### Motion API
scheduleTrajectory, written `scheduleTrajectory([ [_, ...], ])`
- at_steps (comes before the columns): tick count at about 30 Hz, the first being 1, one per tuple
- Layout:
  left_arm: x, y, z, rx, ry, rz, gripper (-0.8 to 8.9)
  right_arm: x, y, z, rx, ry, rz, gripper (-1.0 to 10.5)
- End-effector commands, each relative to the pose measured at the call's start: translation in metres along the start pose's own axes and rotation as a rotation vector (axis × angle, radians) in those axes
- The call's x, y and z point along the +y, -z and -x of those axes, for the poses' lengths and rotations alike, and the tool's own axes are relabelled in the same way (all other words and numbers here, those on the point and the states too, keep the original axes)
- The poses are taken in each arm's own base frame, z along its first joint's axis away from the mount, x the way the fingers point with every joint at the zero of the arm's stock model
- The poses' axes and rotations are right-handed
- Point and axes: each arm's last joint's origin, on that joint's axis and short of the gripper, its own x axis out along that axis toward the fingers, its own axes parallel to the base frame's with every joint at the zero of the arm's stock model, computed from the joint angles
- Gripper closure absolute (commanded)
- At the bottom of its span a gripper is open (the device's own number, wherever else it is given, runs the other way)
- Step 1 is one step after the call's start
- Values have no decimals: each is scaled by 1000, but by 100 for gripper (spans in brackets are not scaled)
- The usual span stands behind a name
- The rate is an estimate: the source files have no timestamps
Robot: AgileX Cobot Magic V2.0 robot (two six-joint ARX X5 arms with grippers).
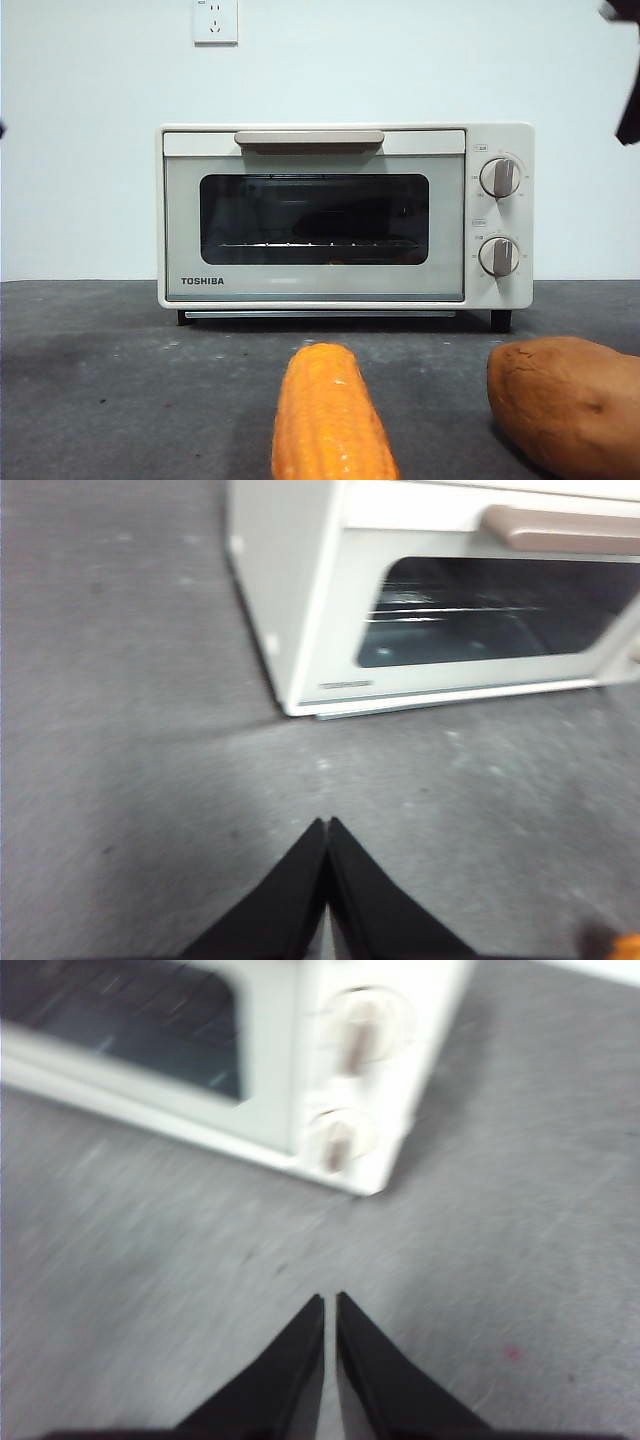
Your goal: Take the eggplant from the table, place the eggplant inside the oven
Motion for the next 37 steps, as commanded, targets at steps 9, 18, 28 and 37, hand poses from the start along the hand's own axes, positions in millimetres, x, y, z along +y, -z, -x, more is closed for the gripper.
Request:
scheduleTrajectory([
  [9, -1, 6, 12, -108, -9, 100, 807, -8, 12, 11, -189, 9, -83, 943],
  [18, -1, 6, 12, -108, -9, 99, 807, -9, 11, 13, -197, 8, -85, 943],
  [28, 6, 24, 50, -345, -138, -176, 807, -9, 11, 13, -196, 8, -85, 943],
  [37, 22, 56, 35, -533, -235, -194, 807, -9, 11, 13, -196, 10, -85, 943],
])
